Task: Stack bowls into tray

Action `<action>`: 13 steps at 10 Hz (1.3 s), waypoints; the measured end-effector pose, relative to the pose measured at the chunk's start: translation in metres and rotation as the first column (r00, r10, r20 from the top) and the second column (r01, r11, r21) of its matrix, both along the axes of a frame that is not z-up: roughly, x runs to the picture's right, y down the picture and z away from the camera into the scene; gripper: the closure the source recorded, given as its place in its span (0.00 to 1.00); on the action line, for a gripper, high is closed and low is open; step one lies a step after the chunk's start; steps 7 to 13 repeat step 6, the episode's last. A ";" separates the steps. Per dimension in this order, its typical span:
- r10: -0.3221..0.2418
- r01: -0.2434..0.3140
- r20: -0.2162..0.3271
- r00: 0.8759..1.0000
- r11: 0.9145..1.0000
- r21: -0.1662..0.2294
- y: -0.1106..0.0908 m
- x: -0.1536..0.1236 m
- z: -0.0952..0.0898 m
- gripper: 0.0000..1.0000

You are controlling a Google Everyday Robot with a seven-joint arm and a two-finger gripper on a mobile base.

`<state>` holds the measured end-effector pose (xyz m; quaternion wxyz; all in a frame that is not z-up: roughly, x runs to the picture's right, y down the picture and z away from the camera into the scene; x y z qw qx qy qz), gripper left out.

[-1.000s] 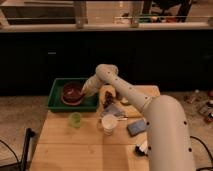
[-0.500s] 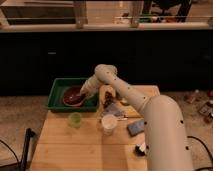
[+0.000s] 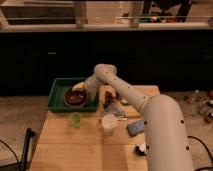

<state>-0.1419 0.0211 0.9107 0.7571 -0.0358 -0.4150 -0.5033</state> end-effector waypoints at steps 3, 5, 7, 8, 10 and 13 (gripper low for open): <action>0.003 -0.003 -0.002 1.000 0.999 0.033 -0.019 -0.004 -0.016 0.20; 0.000 0.001 -0.015 1.000 0.998 0.060 -0.032 -0.005 -0.027 0.20; -0.005 0.007 -0.023 1.000 0.997 0.078 -0.040 -0.005 -0.034 0.20; -0.005 0.007 -0.023 1.000 0.997 0.078 -0.040 -0.005 -0.034 0.20; -0.005 0.007 -0.023 1.000 0.997 0.078 -0.040 -0.005 -0.034 0.20; -0.005 0.007 -0.023 1.000 0.997 0.078 -0.040 -0.005 -0.034 0.20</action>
